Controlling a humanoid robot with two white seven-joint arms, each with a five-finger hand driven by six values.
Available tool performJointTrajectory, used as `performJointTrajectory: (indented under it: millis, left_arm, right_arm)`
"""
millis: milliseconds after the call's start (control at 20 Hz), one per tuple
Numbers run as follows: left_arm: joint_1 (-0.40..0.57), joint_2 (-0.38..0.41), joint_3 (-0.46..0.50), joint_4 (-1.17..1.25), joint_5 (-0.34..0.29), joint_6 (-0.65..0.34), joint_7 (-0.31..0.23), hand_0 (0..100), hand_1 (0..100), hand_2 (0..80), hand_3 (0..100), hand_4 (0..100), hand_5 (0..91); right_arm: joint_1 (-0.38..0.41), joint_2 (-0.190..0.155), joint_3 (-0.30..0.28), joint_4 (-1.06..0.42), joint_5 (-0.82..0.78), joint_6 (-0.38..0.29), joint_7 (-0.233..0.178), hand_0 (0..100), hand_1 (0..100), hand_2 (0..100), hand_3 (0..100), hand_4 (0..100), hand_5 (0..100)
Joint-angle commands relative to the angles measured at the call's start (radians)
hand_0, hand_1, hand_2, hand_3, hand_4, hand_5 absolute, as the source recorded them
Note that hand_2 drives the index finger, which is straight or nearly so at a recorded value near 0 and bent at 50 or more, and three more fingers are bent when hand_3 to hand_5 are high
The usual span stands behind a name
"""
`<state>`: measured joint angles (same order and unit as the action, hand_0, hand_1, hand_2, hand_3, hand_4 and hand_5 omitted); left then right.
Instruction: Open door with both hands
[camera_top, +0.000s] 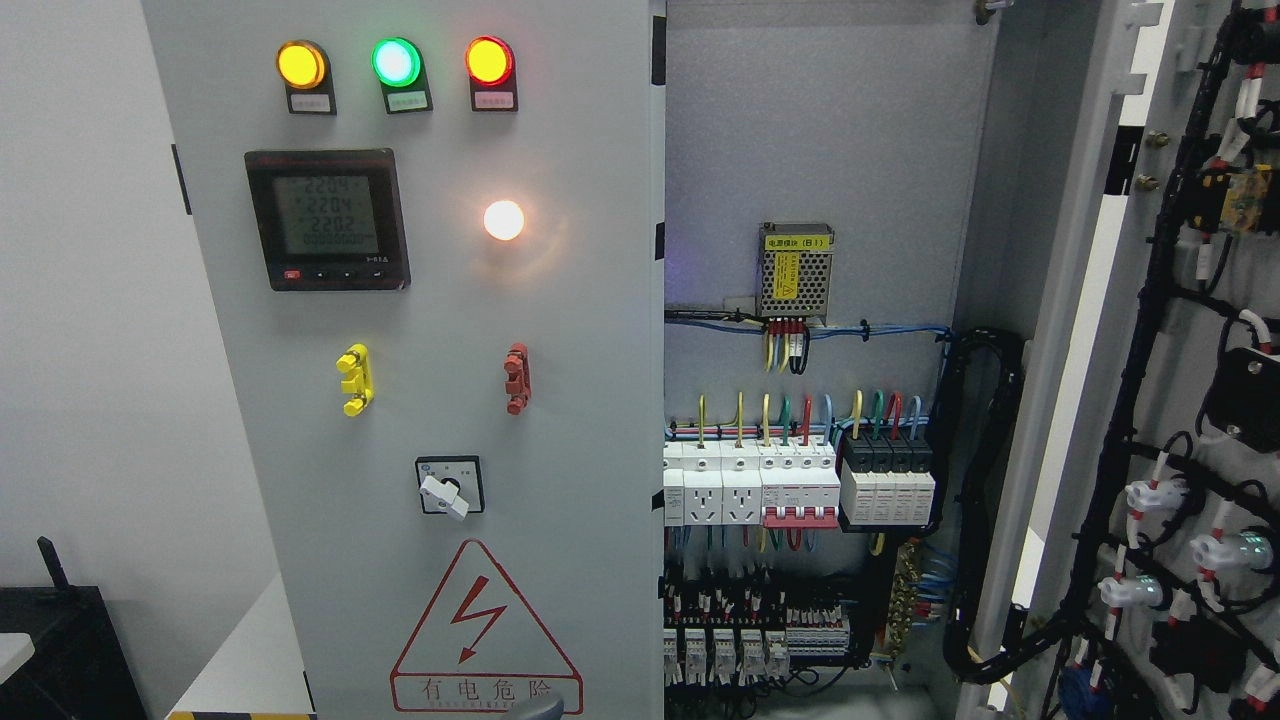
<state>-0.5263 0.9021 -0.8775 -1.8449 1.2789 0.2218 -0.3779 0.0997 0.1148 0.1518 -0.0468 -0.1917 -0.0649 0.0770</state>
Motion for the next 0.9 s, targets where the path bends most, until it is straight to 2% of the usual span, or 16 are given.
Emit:
performJointTrajectory:
  millis: [0,50,150,300,401,501,701,851]
  left_arm:
    - [0.325,0.185,0.260,0.015,-0.095,0.001,-0.027,0,0,0.0,0,3,0.0]
    - [0.383,0.187,0.299,0.027,-0.111,0.001,-0.042,0,0,0.0,0,3,0.0]
    - [0.548,0.175,0.409,0.053,-0.200,0.001,-0.074,0,0,0.0,0,3,0.0]
    - [0.708,0.135,0.494,0.088,-0.292,0.001,-0.096,0,0,0.0,0,3,0.0]
    - [0.758,0.103,0.505,0.143,-0.358,0.001,-0.096,0,0,0.0,0,3,0.0]
    - [0.819,0.074,0.511,0.214,-0.450,-0.001,-0.096,0,0,0.0,0,3,0.0]
    - [0.896,-0.021,0.569,0.354,-0.561,-0.009,-0.096,0,0,0.0,0,3,0.0]
    - [0.930,-0.100,0.574,0.487,-0.682,-0.012,-0.096,0,0,0.0,0,3,0.0]
  right_arm:
    - [0.000,0.000,0.000,-0.001,0.000,0.000,0.000,11,0,0,0,0,0]
    - [0.000,-0.001,0.000,0.001,0.000,0.000,0.000,11,0,0,0,0,0]
    - [0.000,-0.001,0.000,-0.001,0.000,0.000,0.000,11,0,0,0,0,0]
    - [0.000,0.000,0.000,-0.001,0.000,0.000,0.000,11,0,0,0,0,0]
    - [0.000,0.000,0.000,-0.001,0.000,0.000,0.000,11,0,0,0,0,0]
    - [0.000,0.000,0.000,-0.001,0.000,0.000,0.000,11,0,0,0,0,0]
    - [0.000,0.000,0.000,-0.001,0.000,0.000,0.000,11,0,0,0,0,0]
    - [0.000,0.000,0.000,-0.001,0.000,0.000,0.000,11,0,0,0,0,0]
